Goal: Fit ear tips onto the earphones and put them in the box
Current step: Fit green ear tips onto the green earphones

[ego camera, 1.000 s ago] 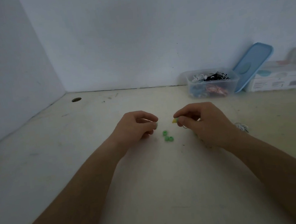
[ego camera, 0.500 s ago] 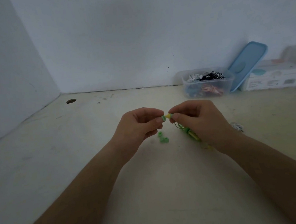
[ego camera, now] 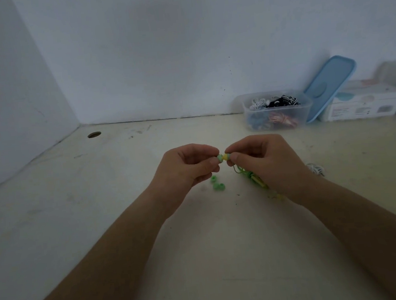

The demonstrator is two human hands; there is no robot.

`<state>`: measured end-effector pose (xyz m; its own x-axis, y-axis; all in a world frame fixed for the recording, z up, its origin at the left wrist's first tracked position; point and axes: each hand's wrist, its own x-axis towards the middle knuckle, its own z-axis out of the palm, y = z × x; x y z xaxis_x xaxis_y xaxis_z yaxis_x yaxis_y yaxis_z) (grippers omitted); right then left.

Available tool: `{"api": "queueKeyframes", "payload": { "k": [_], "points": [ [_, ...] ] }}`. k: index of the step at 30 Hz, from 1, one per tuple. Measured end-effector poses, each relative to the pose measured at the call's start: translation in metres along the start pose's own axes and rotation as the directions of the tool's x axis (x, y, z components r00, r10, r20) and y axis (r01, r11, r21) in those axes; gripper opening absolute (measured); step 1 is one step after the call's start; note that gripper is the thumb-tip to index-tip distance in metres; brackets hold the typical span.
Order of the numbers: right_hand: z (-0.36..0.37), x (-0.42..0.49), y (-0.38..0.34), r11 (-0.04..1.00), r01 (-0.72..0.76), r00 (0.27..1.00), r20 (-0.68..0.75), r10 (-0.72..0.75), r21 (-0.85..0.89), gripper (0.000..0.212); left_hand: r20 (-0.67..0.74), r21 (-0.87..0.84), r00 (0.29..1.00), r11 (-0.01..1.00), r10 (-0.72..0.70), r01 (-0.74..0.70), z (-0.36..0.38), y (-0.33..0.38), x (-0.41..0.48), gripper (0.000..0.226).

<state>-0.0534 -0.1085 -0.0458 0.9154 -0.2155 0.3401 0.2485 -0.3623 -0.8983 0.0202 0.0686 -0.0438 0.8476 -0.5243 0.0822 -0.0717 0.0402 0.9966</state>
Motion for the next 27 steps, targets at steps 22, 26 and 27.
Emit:
{"api": "queueKeyframes", "payload": {
  "k": [22, 26, 27],
  "points": [
    [-0.005, 0.0012, 0.0016, 0.998, 0.055, 0.993, 0.108, -0.055, -0.002, 0.019, 0.091, -0.029, 0.996, 0.999, -0.012, 0.015, -0.0011, -0.0007, -0.0008, 0.017],
    [-0.005, 0.0007, -0.0003, 0.998, 0.056, 0.993, 0.106, -0.056, 0.003, 0.019, 0.088, -0.051, 0.996, 0.998, -0.015, 0.019, 0.0, -0.0004, -0.0009, 0.02],
    [-0.005, 0.001, -0.0003, 0.998, 0.055, 0.993, 0.107, -0.055, 0.003, 0.019, 0.087, -0.052, 0.996, 0.998, -0.015, 0.02, 0.0001, -0.0007, -0.0009, 0.02]
  ]
}}
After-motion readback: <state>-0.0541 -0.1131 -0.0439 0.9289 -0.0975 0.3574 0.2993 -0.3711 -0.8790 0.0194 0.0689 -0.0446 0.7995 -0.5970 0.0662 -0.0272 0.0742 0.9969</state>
